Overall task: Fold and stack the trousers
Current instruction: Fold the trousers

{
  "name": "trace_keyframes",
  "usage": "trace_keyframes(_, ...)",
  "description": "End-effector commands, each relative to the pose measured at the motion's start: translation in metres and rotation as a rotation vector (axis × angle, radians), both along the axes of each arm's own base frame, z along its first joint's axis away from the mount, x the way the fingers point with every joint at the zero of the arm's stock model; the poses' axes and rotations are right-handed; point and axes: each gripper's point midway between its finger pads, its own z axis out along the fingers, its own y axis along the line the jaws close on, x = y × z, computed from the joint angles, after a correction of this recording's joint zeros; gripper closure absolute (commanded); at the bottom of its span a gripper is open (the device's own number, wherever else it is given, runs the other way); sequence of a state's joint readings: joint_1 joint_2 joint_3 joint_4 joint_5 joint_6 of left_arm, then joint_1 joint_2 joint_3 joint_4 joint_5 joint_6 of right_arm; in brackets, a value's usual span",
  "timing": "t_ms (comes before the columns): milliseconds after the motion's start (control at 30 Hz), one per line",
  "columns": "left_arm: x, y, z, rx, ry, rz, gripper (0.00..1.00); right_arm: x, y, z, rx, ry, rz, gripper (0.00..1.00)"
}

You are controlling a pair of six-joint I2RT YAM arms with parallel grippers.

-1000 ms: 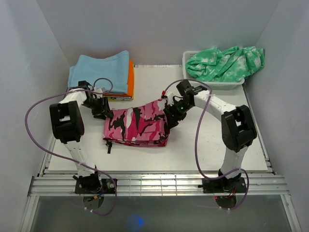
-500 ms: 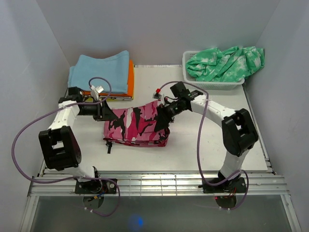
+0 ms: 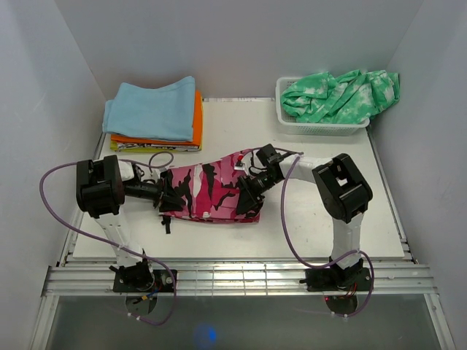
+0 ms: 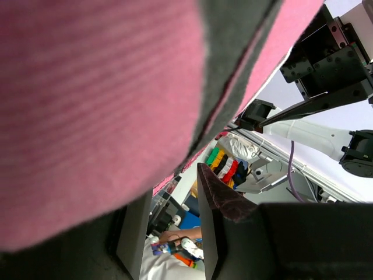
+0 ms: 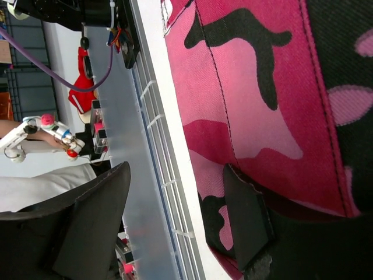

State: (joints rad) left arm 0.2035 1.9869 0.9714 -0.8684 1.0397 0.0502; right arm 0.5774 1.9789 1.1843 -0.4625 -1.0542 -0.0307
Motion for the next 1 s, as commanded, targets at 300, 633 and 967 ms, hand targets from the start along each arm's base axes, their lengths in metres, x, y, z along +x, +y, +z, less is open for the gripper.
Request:
trace_keyframes(300, 0.076, 0.017, 0.086, 0.107, -0.609, -0.095, 0.36, 0.079, 0.001, 0.097, 0.056, -0.386, -0.062, 0.28)
trace_keyframes(633, 0.119, 0.016, 0.071, 0.113, -0.591, 0.058, 0.33, 0.164, 0.003, 0.059, 0.005, -0.392, -0.185, 0.28)
trace_keyframes(967, 0.132, 0.031, -0.013, 0.235, -0.43, 0.106, 0.37, 0.224, -0.014, -0.044, -0.158, -0.389, -0.226, 0.29)
